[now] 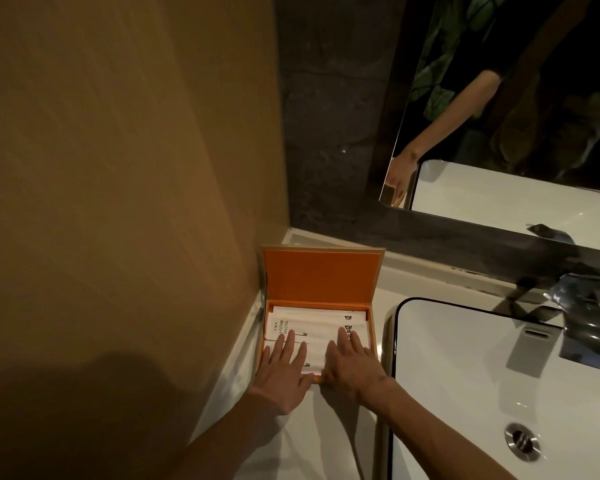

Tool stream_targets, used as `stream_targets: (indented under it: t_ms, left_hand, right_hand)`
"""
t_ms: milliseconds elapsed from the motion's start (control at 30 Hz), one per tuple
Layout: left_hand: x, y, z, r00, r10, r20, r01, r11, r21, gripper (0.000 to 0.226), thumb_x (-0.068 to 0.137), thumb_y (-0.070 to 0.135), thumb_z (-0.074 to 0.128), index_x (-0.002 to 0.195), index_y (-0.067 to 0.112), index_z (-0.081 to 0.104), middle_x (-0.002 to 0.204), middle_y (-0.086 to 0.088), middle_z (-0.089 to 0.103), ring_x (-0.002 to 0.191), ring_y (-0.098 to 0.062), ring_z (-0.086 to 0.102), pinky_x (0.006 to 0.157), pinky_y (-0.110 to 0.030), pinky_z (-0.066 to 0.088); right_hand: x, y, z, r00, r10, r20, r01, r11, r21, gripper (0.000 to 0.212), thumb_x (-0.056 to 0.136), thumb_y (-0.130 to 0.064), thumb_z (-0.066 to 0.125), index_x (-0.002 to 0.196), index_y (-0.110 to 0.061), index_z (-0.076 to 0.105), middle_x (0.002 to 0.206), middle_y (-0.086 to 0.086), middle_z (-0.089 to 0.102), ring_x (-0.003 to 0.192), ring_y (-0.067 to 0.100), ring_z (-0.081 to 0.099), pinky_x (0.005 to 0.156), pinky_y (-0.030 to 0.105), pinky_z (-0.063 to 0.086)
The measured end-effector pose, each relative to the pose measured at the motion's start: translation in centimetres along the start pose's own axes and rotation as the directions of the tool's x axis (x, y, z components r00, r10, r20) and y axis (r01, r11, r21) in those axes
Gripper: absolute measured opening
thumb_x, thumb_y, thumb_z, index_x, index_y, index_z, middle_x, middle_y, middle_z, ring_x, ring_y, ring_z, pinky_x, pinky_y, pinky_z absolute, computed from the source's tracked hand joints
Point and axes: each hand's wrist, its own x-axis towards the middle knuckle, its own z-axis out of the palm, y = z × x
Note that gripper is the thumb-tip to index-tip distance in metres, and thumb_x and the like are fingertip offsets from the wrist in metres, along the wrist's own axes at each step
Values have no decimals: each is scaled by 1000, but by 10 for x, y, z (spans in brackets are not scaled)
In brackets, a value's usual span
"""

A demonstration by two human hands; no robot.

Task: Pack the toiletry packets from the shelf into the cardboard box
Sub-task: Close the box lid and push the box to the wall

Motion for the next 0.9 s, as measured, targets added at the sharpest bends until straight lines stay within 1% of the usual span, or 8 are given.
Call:
stream_targets:
  t_ms: [167, 267, 333, 400, 533, 633, 700, 900]
  left_hand:
    - [-11, -3, 2, 988, -50, -144, 33, 993, -117, 61, 97, 46, 34, 150, 26, 11, 159, -6, -11, 146, -25, -13, 120, -42, -2]
    - [-33, -10, 14, 909, -148, -389, 13, 945, -328, 52, 84, 31, 60, 134, 25, 45, 149, -12, 35, 137, -31, 30, 107, -56, 35]
    - [-43, -20, 27, 826, -256, -503, 1, 892, -452, 56, 74, 20, 76, 125, 20, 54, 133, -14, 52, 121, -31, 48, 98, -53, 46]
    - [-50, -24, 24, 807, -365, -463, 20, 801, -598, 61, 77, 16, 76, 132, 13, 49, 135, -14, 50, 123, -28, 47, 102, -38, 39]
    - [-50, -35, 12, 858, -377, -349, 1, 680, -734, 64, 83, 21, 70, 138, 11, 41, 135, -5, 52, 121, -13, 46, 98, -20, 33]
    - [-44, -38, 8, 880, -385, -280, 38, 644, -764, 65, 80, 25, 73, 137, 19, 42, 127, 6, 57, 113, -10, 54, 91, -20, 41]
    - [-40, -37, 2, 883, -403, -241, 88, 646, -758, 65, 78, 25, 75, 135, 24, 43, 123, 10, 59, 112, -10, 57, 89, -23, 46]
    - [-27, -43, 3, 876, -474, -91, 260, 623, -738, 102, 70, 33, 81, 147, 28, 15, 121, -2, 64, 109, -21, 62, 90, -39, 51]
  right_hand:
    - [-10, -10, -41, 951, -106, -291, 113, 994, 9, 45, 96, -29, 49, 136, -11, 41, 146, 17, 37, 134, 33, 34, 108, 41, 34]
    - [-16, -17, -84, 787, -231, -573, 242, 968, -59, 27, 92, -19, 55, 119, -16, 56, 122, 8, 55, 114, 24, 51, 96, 36, 43]
    - [-14, -16, -108, 706, -270, -655, 277, 956, -96, 25, 89, -23, 58, 114, -17, 57, 116, 7, 57, 108, 22, 53, 92, 34, 44]
    - [-8, -12, -128, 701, -281, -656, 275, 955, -116, 36, 87, -33, 58, 119, -16, 56, 123, 10, 56, 114, 25, 52, 96, 37, 43]
    - [10, -2, -154, 799, -224, -558, 179, 975, -135, 62, 88, -30, 64, 143, -18, 37, 149, 14, 36, 138, 30, 31, 113, 44, 24]
    - [24, 4, -162, 873, -169, -457, 125, 984, -125, 63, 91, -23, 60, 146, -20, 29, 152, 13, 33, 140, 31, 27, 115, 44, 19]
    - [31, 5, -161, 892, -148, -427, 124, 989, -85, 63, 90, -21, 62, 145, -20, 31, 145, 10, 42, 135, 30, 37, 113, 44, 26]
    - [34, 7, -149, 834, -155, -530, 136, 988, -74, 54, 88, -25, 65, 137, -23, 42, 130, 7, 57, 119, 28, 52, 103, 45, 39]
